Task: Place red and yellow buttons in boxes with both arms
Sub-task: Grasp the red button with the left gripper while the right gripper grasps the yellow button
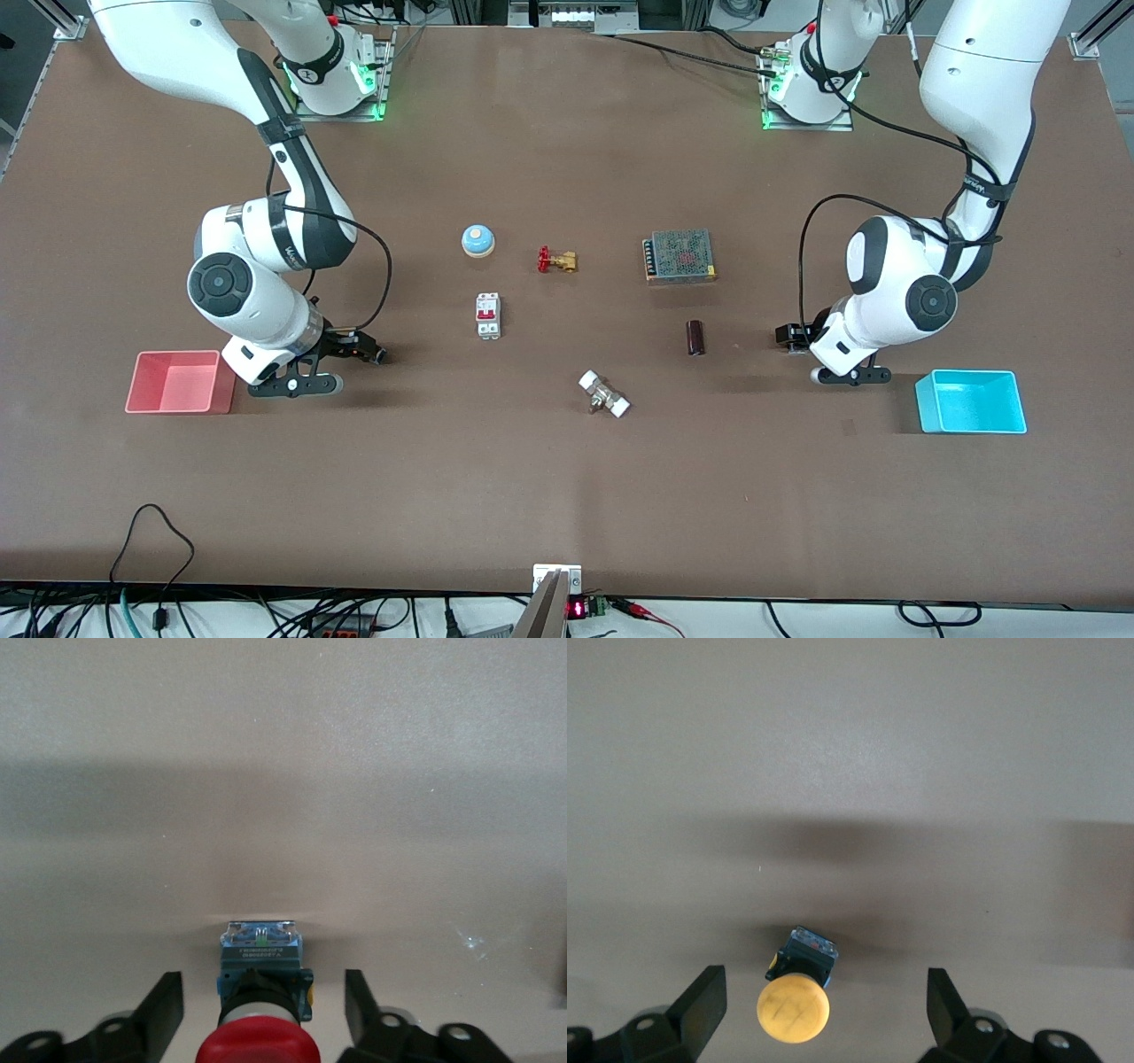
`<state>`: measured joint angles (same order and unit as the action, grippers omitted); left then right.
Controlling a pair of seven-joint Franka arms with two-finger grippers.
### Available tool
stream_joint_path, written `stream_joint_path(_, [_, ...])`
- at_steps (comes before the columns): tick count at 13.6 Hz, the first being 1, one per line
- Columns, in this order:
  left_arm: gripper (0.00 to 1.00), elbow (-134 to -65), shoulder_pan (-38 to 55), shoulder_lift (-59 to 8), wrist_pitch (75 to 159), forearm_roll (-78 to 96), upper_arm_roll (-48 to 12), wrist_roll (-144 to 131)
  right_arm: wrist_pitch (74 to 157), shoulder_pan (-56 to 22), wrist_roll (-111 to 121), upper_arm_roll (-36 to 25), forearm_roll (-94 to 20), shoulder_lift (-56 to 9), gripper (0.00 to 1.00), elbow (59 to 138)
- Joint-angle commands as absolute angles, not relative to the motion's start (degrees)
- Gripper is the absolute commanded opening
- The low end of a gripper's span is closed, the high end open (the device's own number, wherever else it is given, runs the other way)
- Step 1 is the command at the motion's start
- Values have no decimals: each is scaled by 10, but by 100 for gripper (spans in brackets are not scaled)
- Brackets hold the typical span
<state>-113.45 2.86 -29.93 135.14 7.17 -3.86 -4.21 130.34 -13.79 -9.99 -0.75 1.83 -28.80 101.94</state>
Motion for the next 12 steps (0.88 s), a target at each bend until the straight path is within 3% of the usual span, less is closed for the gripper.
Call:
stream_joint_path(1, [58,-1137,32,-299,1358,62,-36,-40,1339,-138,-105,1,10,-278,100,1050])
stream_joint_path(7, [35,-1126,29,-288,1356,62,-28,-37,1399,-140,-104,2,11,-282,100,1089])
stream_joint_path(9, [35,-1124,18,-257,1340,62,-16,-27,1415,-140,-104,2,11,-284,100,1099])
stream_joint_path(12, [35,-1083,5,-207,1241,39,5,-27,1419,-141,-104,3,11,-288,100,1103])
